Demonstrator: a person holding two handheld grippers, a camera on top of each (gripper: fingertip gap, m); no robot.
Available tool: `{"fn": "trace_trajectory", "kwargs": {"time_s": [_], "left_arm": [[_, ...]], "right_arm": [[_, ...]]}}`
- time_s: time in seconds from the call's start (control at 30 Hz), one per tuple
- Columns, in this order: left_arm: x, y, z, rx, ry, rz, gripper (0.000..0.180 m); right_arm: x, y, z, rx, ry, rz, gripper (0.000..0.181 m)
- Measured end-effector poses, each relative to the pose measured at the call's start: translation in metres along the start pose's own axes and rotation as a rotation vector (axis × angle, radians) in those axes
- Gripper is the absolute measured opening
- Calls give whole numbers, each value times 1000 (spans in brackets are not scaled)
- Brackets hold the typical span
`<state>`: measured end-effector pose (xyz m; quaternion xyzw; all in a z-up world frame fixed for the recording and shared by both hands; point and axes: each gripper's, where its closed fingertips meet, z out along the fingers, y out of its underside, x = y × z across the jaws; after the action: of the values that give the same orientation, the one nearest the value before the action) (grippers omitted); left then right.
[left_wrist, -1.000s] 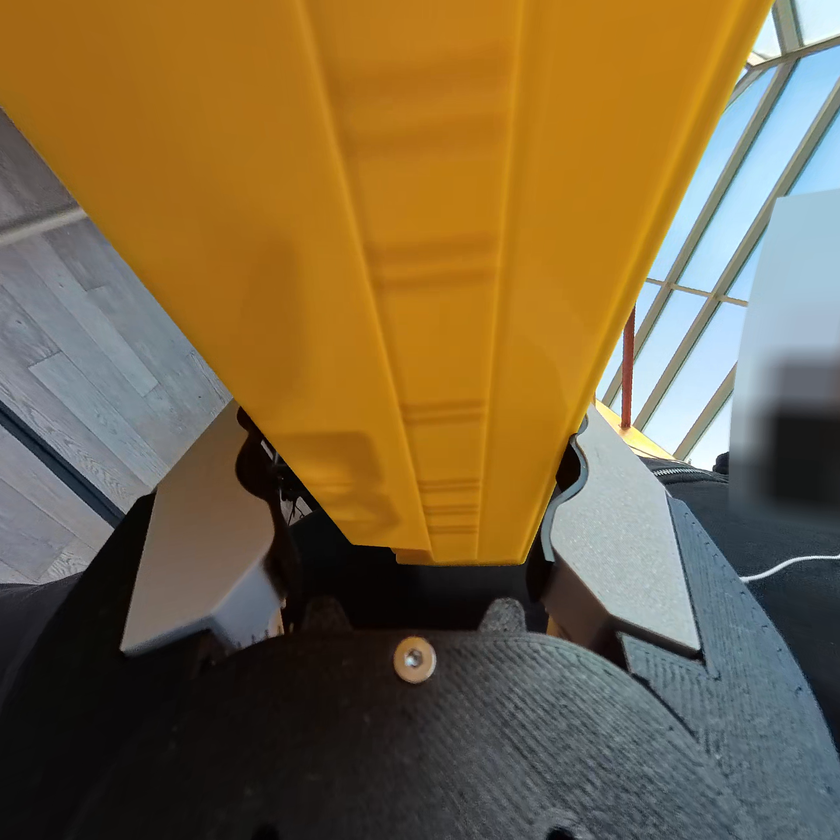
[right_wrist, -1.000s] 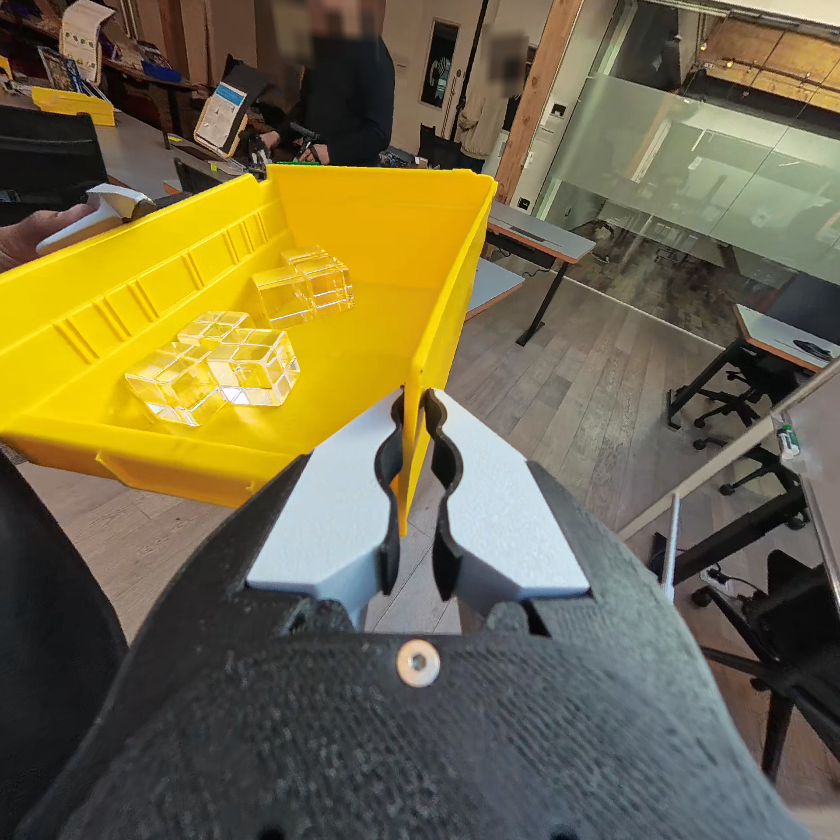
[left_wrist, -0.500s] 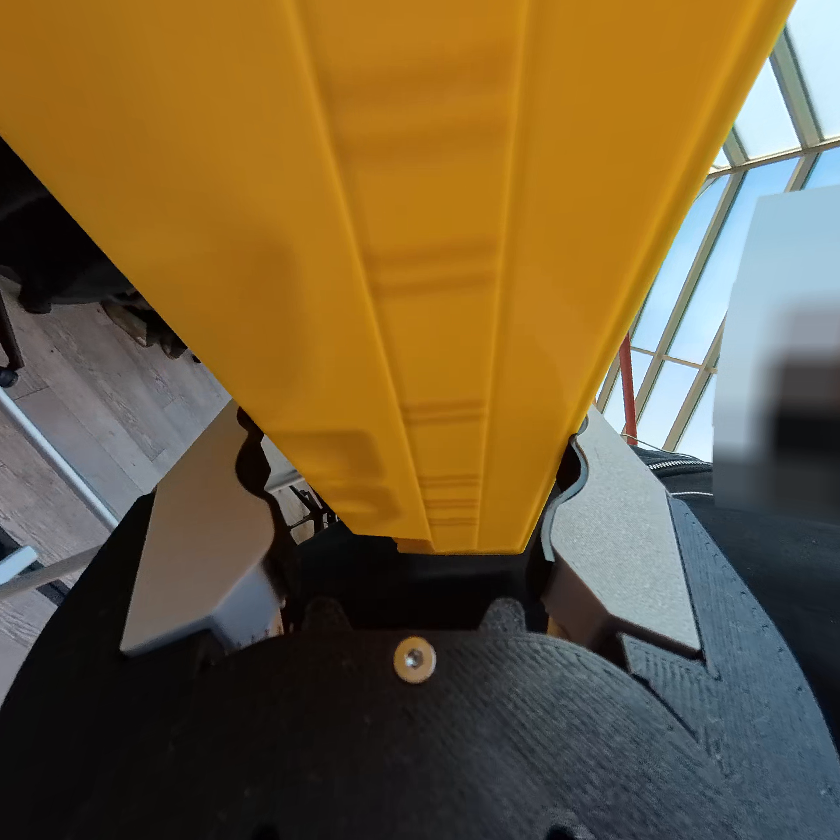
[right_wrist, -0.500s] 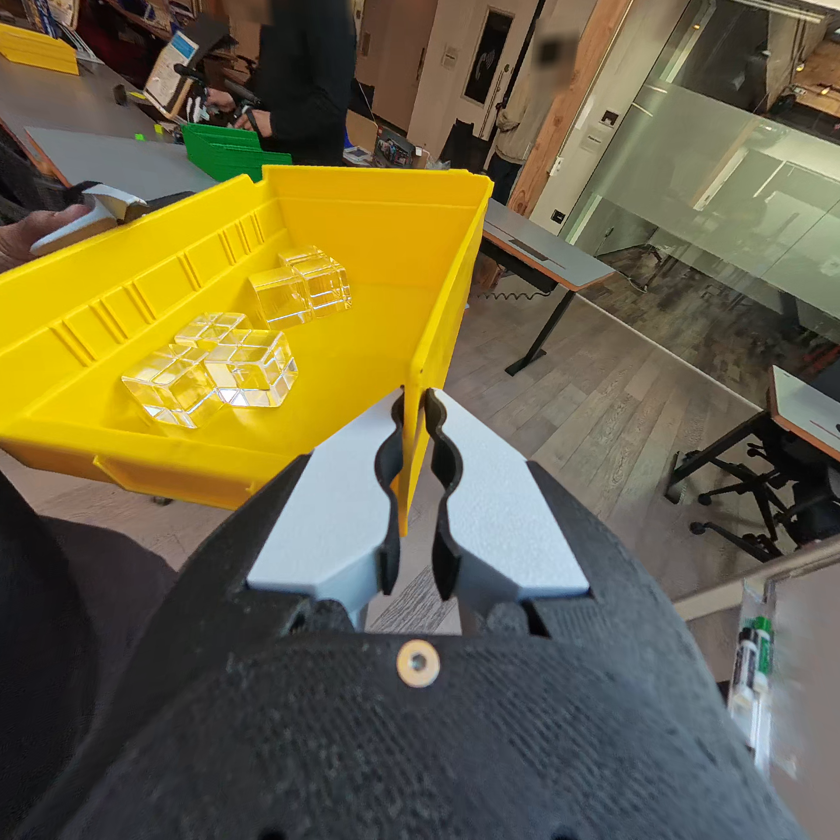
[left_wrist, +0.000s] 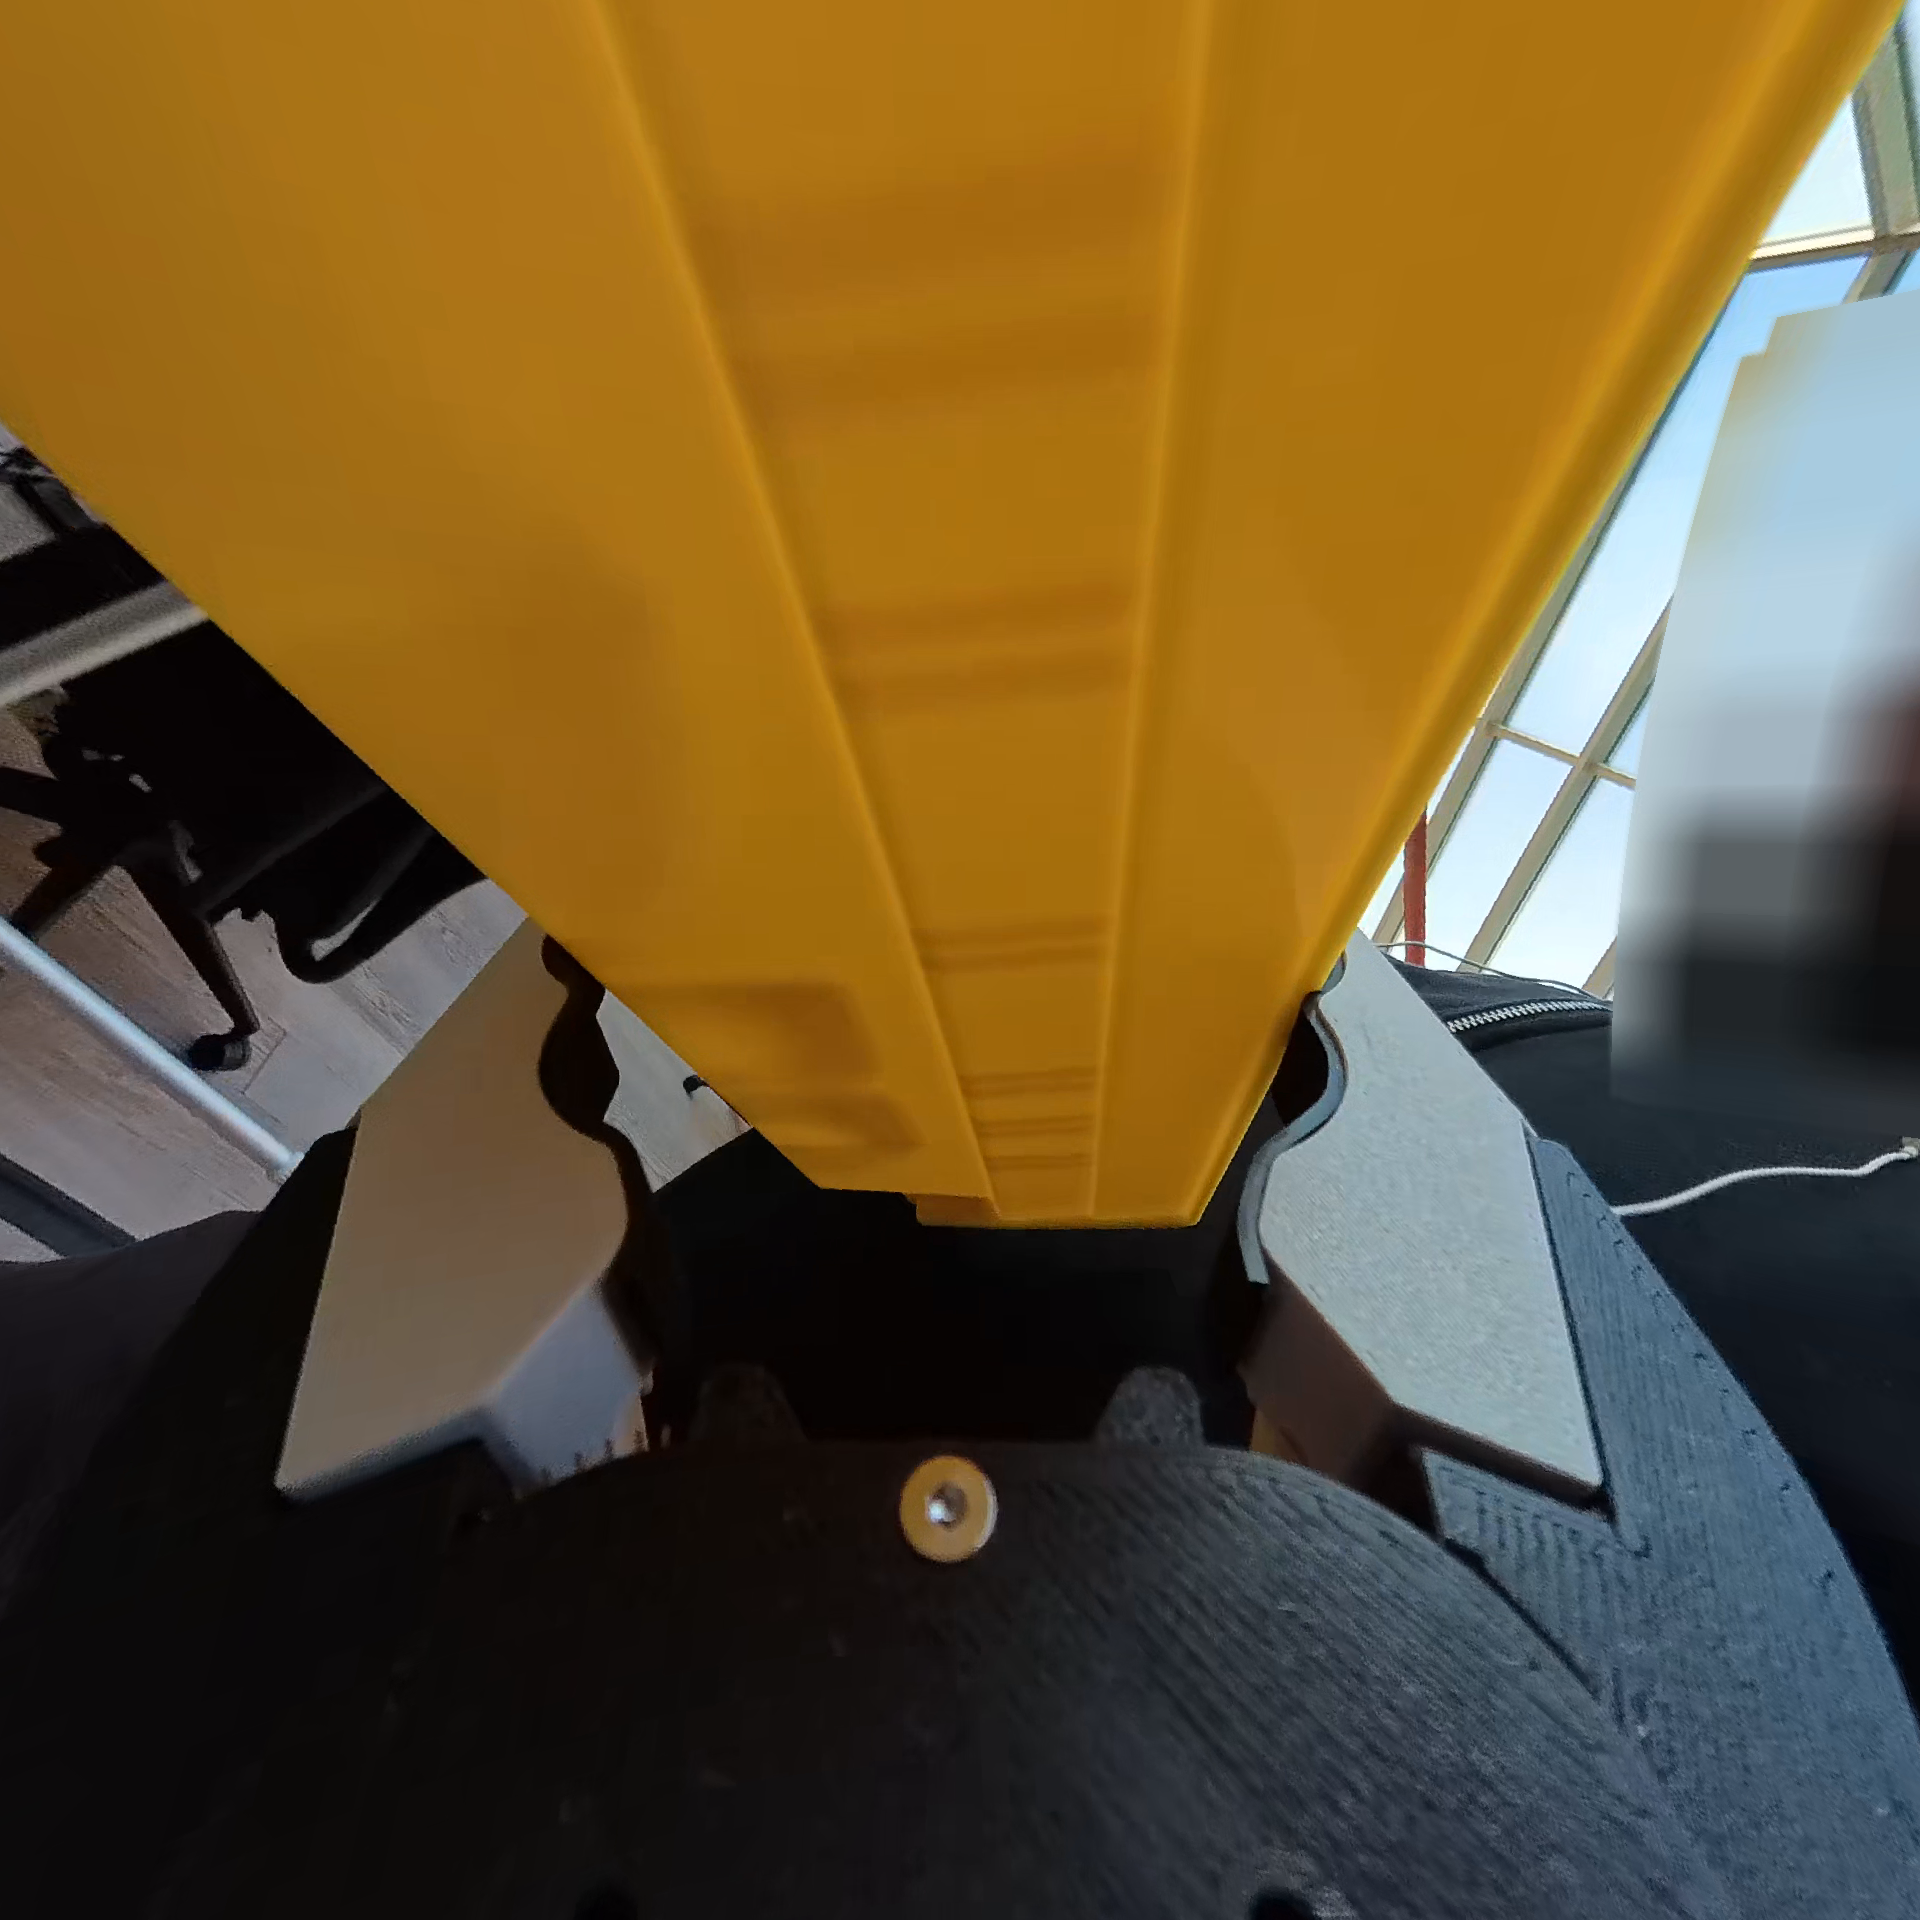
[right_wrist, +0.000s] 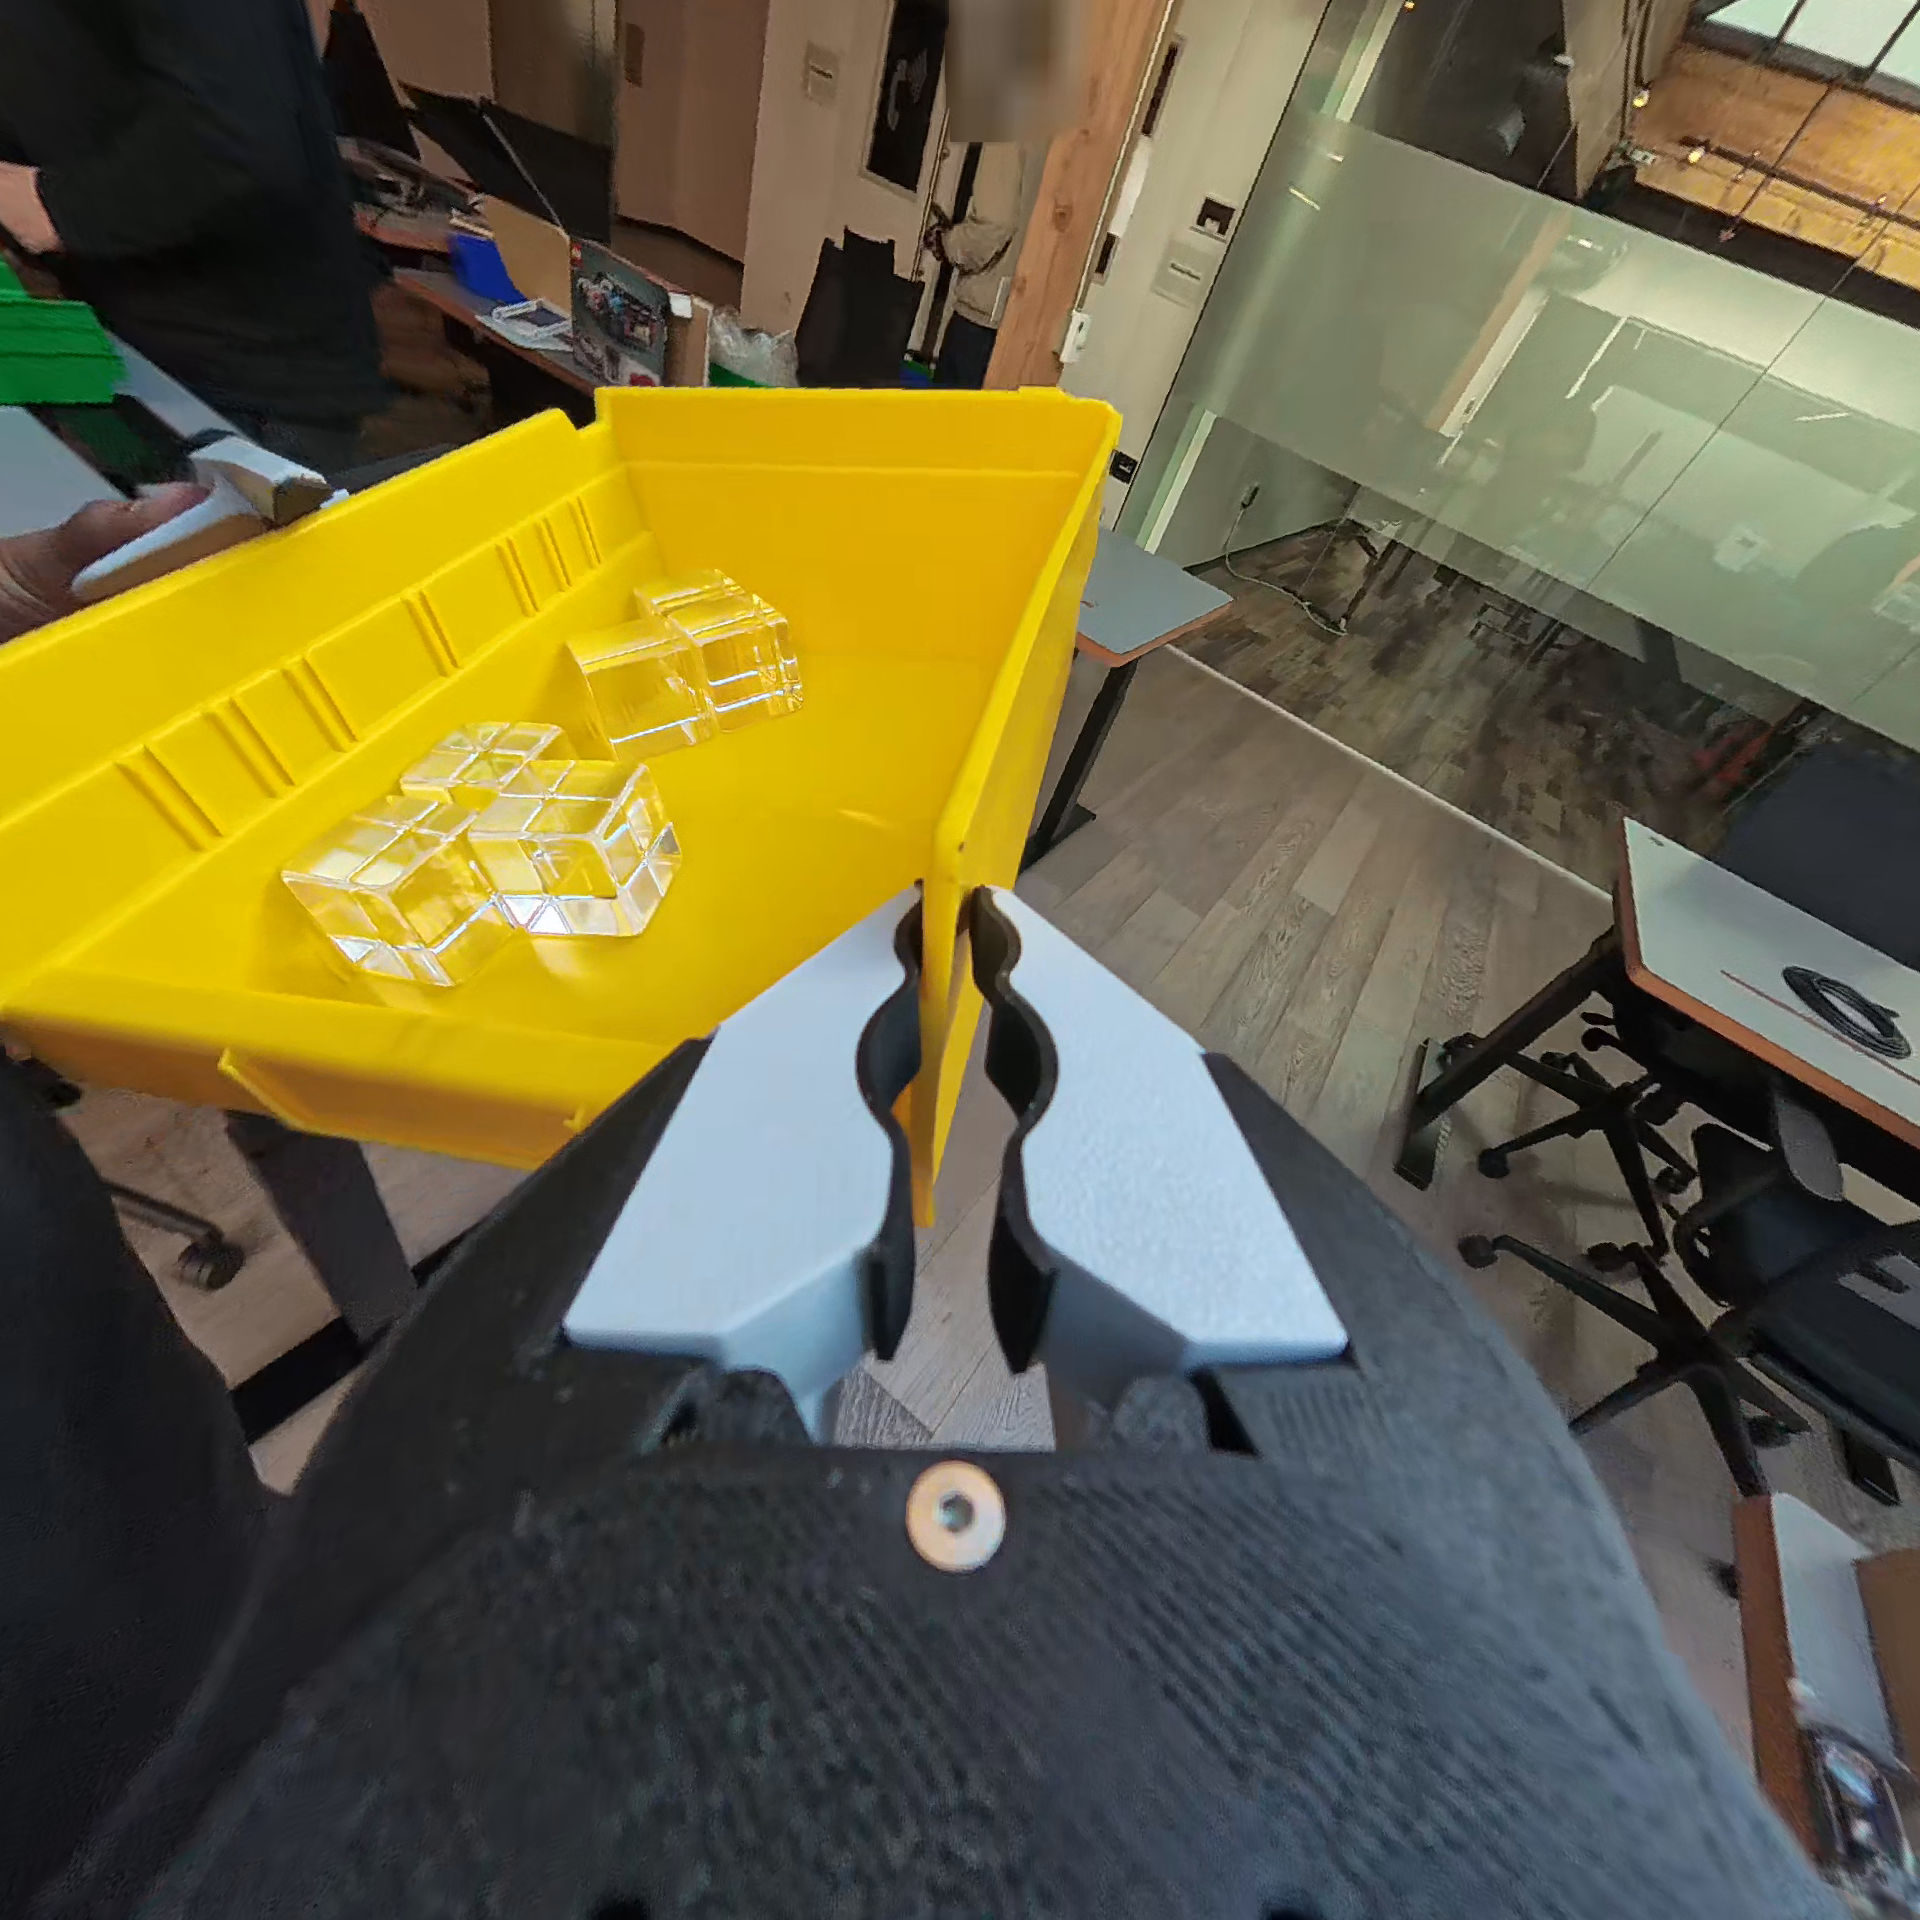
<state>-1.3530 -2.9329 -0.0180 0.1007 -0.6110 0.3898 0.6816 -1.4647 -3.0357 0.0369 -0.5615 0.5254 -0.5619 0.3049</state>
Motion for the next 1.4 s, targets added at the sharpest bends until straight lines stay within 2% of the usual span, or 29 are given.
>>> {"fn": "trace_trajectory", "kwargs": {"time_s": [0.37,0.7,0.9,1.07,1.2,1.4], "left_arm": [[-168,-362,39,20,-23,-22,129],[-271,-648,110,-126,77,-23,128],[-337,-807,158,-357,133,-69,128],[-361,-894,229,-657,188,-98,128],[-384,-927,303,-808,229,-122,128],[-433,-929,444,-921,257,-170,128]], "right_arm": [[255,61,286,14,21,14,4],[491,72,470,-41,167,8,4],[595,93,550,-91,421,55,4],[676,98,563,-147,666,131,4],[728,116,541,-191,834,154,3],[810,175,472,-204,1006,207,3]]}}
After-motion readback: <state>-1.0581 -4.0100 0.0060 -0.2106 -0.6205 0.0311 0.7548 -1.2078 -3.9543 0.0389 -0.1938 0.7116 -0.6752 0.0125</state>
